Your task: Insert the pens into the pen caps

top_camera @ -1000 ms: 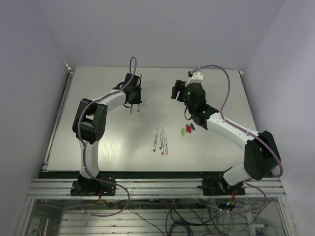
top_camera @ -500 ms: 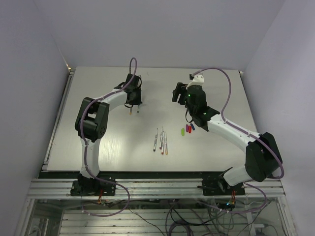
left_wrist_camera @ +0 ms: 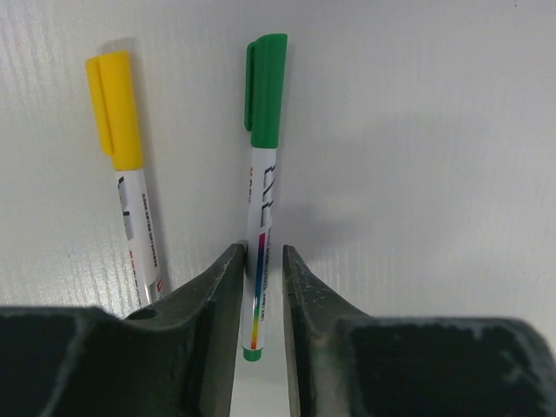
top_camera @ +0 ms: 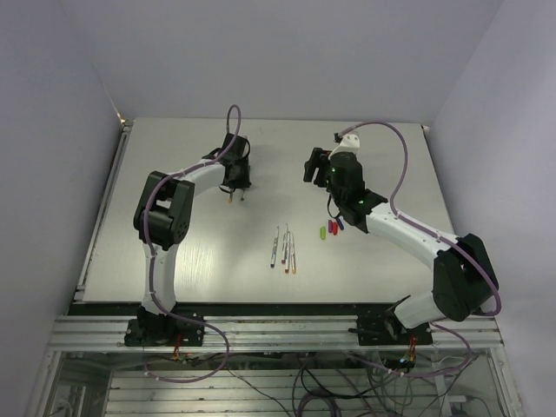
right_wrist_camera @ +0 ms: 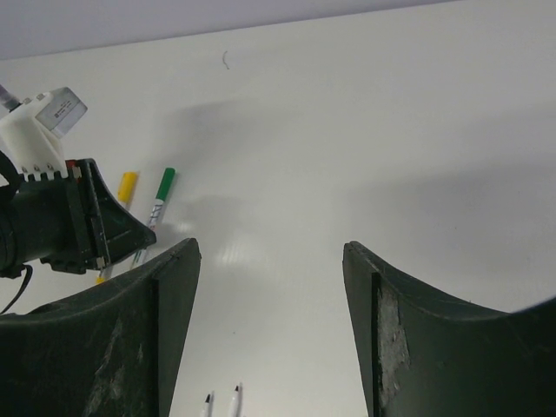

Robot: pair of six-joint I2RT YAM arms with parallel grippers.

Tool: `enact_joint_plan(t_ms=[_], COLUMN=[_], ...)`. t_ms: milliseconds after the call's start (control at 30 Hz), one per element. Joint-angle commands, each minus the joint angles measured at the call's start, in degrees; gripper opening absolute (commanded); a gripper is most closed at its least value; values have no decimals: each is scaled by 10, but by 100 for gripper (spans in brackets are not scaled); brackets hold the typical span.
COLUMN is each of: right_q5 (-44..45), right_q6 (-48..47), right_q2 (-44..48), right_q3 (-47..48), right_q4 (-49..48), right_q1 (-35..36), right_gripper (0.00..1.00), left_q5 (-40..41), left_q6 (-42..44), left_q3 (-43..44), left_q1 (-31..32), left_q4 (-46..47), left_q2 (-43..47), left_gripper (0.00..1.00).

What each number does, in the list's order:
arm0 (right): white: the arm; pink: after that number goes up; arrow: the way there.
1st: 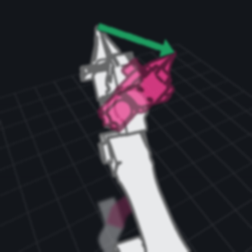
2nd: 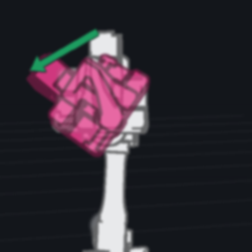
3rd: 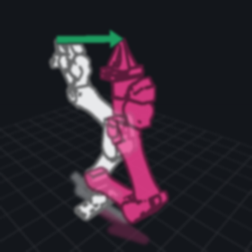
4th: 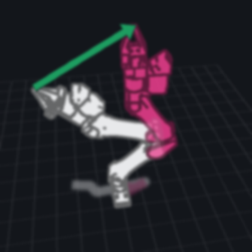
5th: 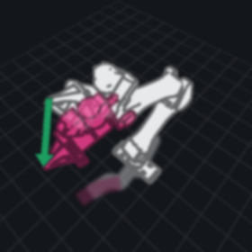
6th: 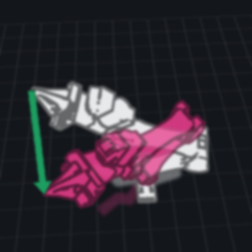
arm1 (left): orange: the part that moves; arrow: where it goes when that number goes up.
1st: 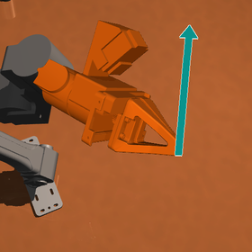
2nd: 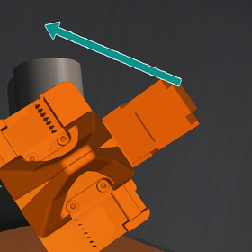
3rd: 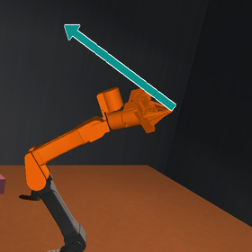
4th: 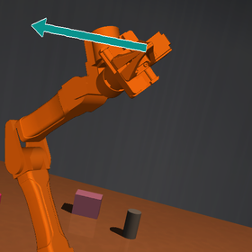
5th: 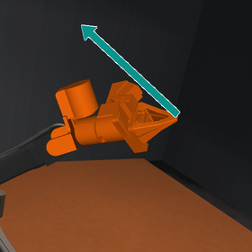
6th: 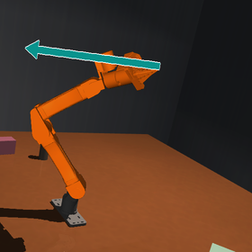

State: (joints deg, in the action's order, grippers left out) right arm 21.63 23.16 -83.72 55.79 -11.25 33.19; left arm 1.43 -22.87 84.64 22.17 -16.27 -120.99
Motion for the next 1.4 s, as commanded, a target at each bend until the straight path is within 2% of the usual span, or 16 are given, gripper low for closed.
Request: enact_joint_plan(t_ms=[0, 100, 133, 167, 200, 400, 600, 867, 1067, 1367], right_q5=[3, 3, 3, 3, 3, 9, 37, -15, -2, -13], right_q6=[3, 2, 1, 1, 1, -7, -17, 73, 36, 15], right_q2=[11, 13, 13, 13, 14, 20, 20, 52, 102, 164], right_q3=[-8, -9, -10, -11, -12, -16, -13, -47, -86, -158], right_q4=[-4, -7, -8, -9, -11, -20, -23, -6, -19, -66], right_q1=[0, 0, 1, 0, 0, 1, -3, -71, -71, -71], right_gripper=[66, 66, 66, 66, 66, 66, 66, 61, 65, 70], left_q5=[3, -4, -6, -6, -6, -10, -67, -104, -103, -75], left_q6=[-11, -11, -9, -8, -6, -1, -8, 46, 83, 62], left_q3=[-3, 2, 5, 9, 14, 20, 0, -101, -166, -207], left_q1=[-2, -2, -2, -2, -2, -2, 2, 46, 111, 161], left_q4=[12, 18, 19, 17, 14, 17, 39, 56, 8, -53], left_q2=[-4, 3, 5, 8, 10, 48, 96, 181, 235, 264], left_gripper=[37, 45, 57, 66, 67, 68, 68, 70, 70, 70])
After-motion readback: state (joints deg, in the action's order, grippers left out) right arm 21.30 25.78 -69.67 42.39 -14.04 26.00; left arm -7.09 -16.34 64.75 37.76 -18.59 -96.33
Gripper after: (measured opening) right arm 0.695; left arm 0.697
